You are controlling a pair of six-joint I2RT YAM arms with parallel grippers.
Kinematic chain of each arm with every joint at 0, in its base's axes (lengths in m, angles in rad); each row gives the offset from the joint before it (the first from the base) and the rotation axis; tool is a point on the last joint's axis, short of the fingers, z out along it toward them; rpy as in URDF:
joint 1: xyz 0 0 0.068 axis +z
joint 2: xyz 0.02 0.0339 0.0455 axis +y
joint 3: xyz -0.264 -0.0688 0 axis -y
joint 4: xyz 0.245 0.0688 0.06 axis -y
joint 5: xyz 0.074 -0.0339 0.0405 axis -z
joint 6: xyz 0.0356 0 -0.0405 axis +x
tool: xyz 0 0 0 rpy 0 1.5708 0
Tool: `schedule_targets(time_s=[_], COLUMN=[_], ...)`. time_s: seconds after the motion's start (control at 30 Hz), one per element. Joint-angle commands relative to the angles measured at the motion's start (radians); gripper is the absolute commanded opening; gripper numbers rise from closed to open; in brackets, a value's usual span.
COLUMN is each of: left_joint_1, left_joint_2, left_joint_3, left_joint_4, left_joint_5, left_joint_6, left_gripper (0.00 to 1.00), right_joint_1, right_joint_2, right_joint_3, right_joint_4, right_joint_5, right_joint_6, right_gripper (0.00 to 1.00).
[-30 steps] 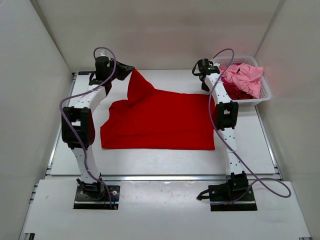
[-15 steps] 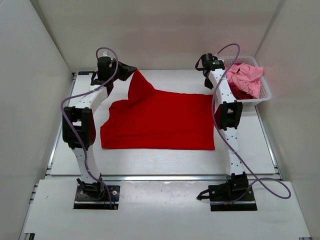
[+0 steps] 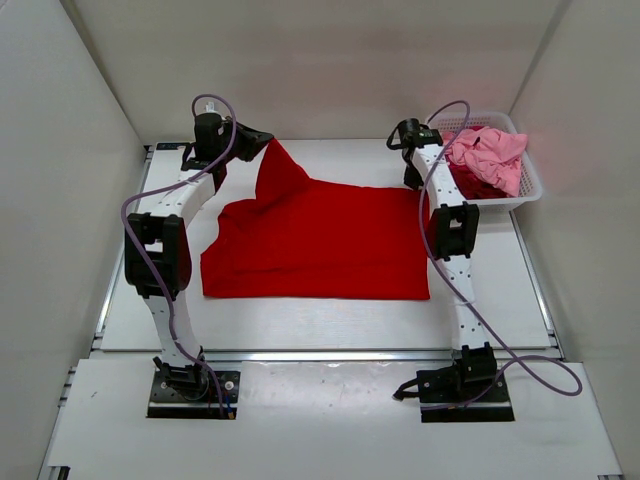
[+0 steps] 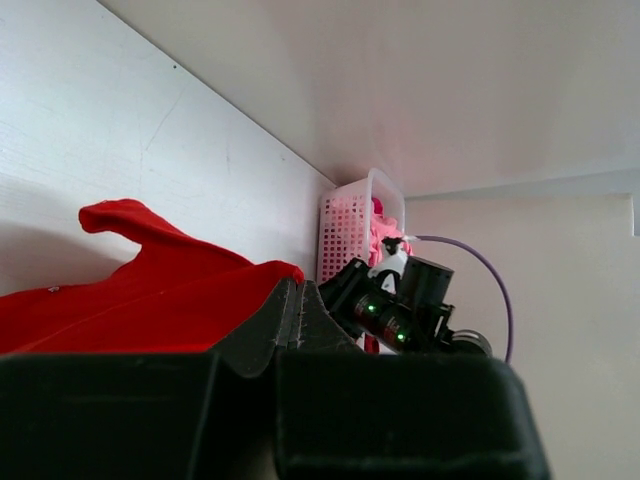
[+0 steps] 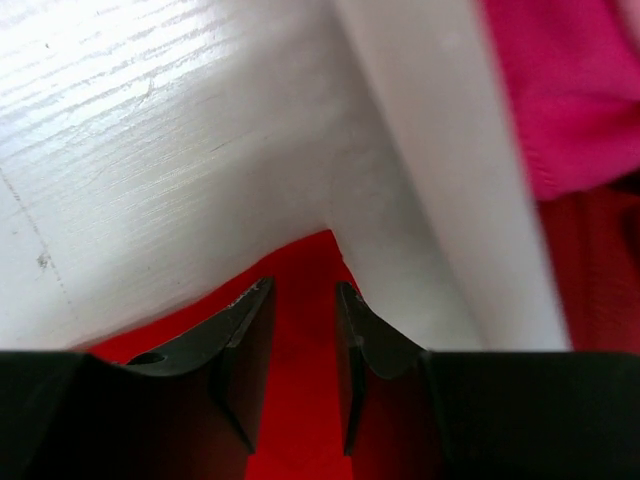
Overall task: Fold and stack the t-shirts
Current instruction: Pick up the 1/3-folded T-shirt from the center of the board.
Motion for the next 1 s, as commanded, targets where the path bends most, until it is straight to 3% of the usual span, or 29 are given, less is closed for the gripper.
schedule_targets(time_s=[0.0, 0.37, 0.63, 0.73, 0.8, 0.9, 0.97], left_joint_1=[0.003, -0.009, 0.002, 0.005, 0.008, 0.011, 0.014], left_joint_2=[-0.006, 0.008, -0.005, -0.016, -0.013, -0.013, -0.013], left_joint_3=[0.001, 0.007, 0.008, 0.007, 0.012, 0.013, 0.007], left_joint_4=[0.022, 0.037, 0.028, 0.029, 0.025, 0.031, 0.036], left_joint_5=[0.014, 0.015, 0.022, 0.025, 0.025, 0.028, 0.035], left_joint_6=[0.019, 0.007, 0.019, 0.025, 0.027, 0.03, 0.027], left_gripper=[0.0, 0.0, 0.0, 0.0, 0.0, 0.0, 0.0], right_joint_1=[-0.011, -0.02, -0.009, -0.009, -0.004, 0.002, -0.003], right_joint_2=[0.017, 0.036, 0.013, 0.0, -0.009, -0.033, -0.043], right_joint_3=[0.016, 0.017, 0.01, 0.016, 0.01, 0.008, 0.019], right_joint_4=[0.019, 0.051, 0.098, 0.114, 0.134, 0.117, 0.097], right_joint_5=[-0.02, -0.031, -0.008, -0.02, -0.023, 0.018, 0.029], right_joint_6=[0.001, -0.003, -0.009, -0.012, -0.017, -0.011, -0.006], right_gripper=[0.28, 0.27, 0.0, 0.0, 0.0, 0.24, 0.28])
